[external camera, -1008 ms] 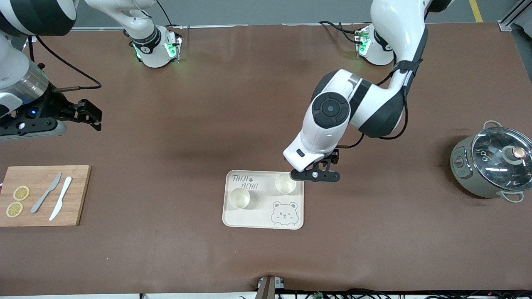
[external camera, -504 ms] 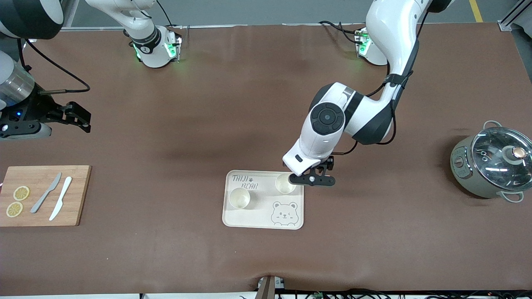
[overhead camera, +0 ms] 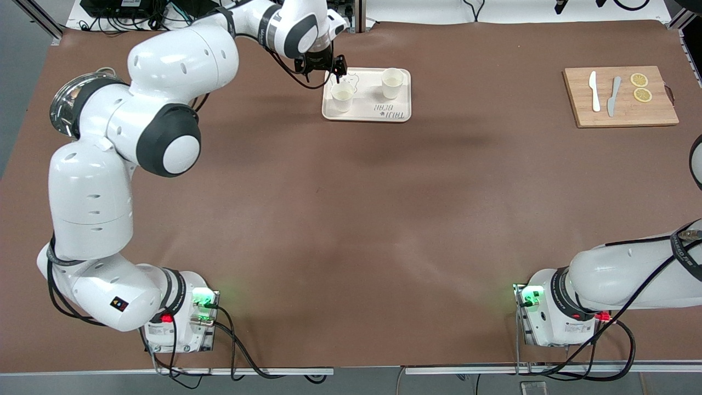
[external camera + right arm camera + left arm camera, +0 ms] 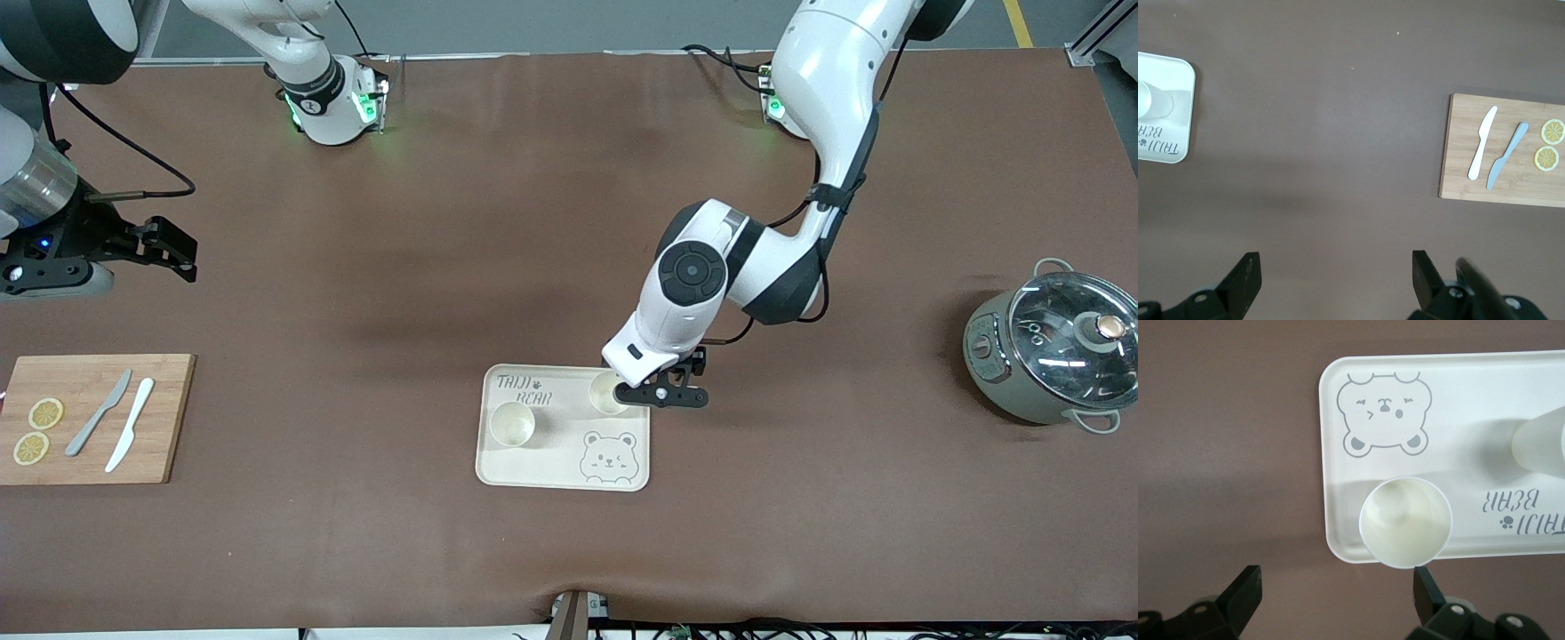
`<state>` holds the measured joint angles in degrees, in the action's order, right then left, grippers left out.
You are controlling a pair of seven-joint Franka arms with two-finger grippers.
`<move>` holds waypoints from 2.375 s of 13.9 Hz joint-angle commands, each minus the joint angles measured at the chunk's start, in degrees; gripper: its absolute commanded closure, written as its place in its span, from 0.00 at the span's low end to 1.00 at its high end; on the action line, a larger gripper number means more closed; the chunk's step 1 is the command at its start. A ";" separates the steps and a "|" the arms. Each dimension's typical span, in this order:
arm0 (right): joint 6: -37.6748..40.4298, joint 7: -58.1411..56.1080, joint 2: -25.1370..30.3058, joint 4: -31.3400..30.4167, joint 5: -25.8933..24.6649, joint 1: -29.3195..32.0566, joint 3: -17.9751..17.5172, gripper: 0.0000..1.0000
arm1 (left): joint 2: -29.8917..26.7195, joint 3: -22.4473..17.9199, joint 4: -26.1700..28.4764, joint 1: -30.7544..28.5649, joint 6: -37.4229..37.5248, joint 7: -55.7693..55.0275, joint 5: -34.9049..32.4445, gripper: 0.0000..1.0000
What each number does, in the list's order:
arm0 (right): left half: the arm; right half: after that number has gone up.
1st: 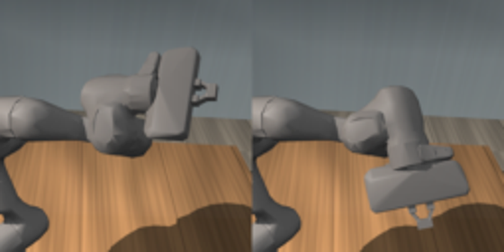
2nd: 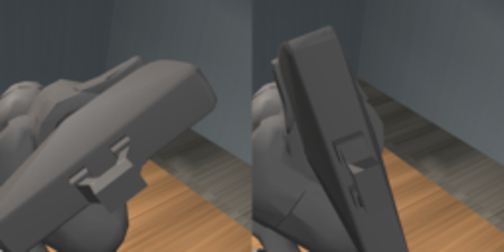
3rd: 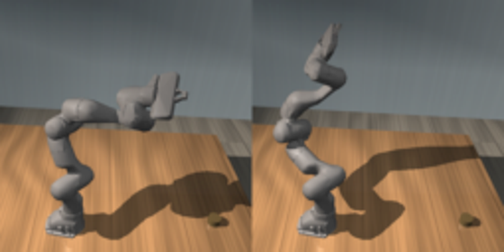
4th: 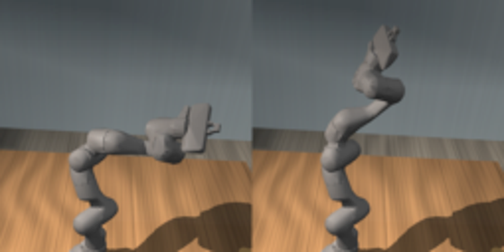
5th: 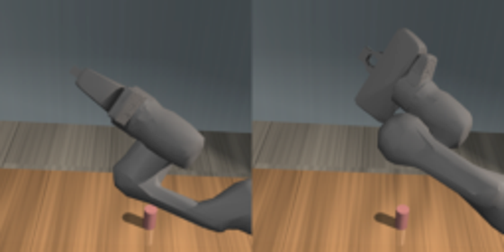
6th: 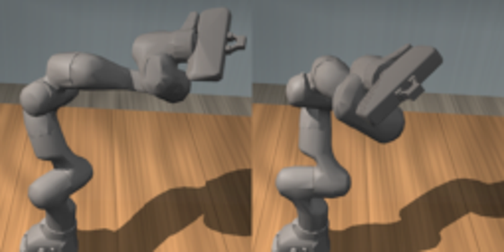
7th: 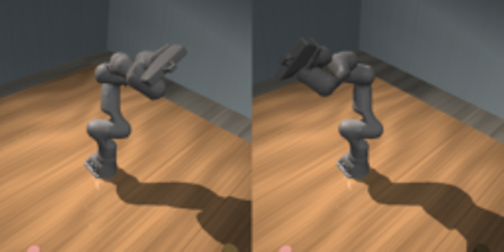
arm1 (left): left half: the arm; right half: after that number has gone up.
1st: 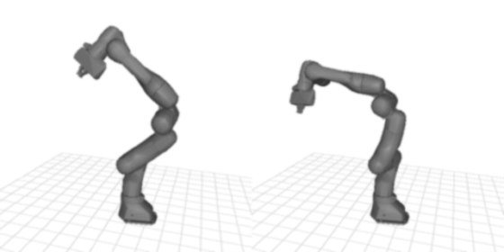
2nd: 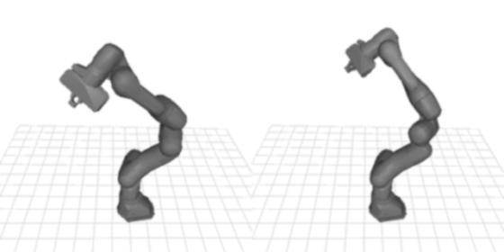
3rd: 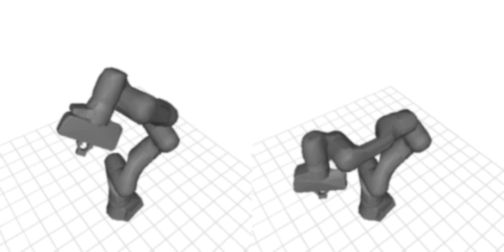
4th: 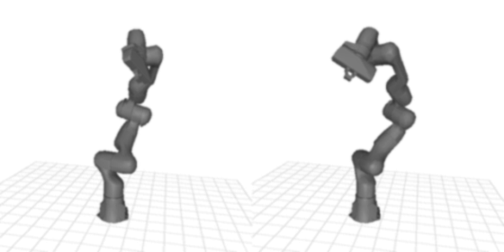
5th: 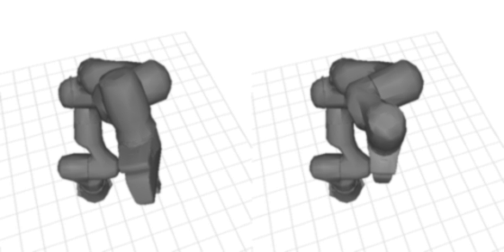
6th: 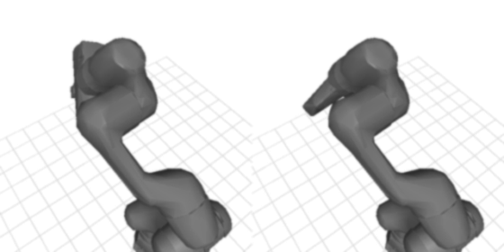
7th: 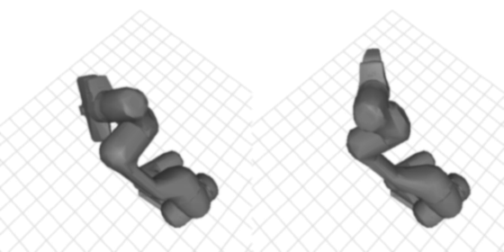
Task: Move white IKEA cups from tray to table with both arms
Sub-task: 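Lower the left gripper around the white cup and close it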
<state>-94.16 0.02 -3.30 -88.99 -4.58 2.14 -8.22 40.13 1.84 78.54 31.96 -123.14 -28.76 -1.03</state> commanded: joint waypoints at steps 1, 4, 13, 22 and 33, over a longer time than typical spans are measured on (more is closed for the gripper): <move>1.87 -0.37 0.14 1.01 0.28 0.40 -0.40 0.00 | 1.78 -0.79 -0.14 0.73 -2.98 -0.95 -1.43 0.00; 2.83 -0.55 0.23 1.10 0.28 1.19 -0.31 0.00 | 3.89 -0.87 -0.58 0.73 -3.25 -0.33 -1.43 0.00; 4.41 -0.28 0.58 2.24 -0.69 2.07 -0.13 0.00 | 8.47 -1.23 -3.92 0.82 -4.04 1.50 -1.43 0.00; 4.69 -0.02 0.67 4.88 1.59 4.01 -0.31 0.00 | 10.49 -2.02 -6.56 1.26 -3.86 0.29 -1.34 0.00; 4.77 0.16 0.23 4.71 5.90 7.00 -0.22 0.00 | 10.49 -2.28 -6.56 2.49 -3.77 -2.18 -1.25 0.36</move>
<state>-90.07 0.16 -2.99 -84.71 0.14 8.28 -7.75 49.77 0.74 73.49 33.44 -126.93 -29.49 -1.08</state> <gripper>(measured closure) 0.000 0.115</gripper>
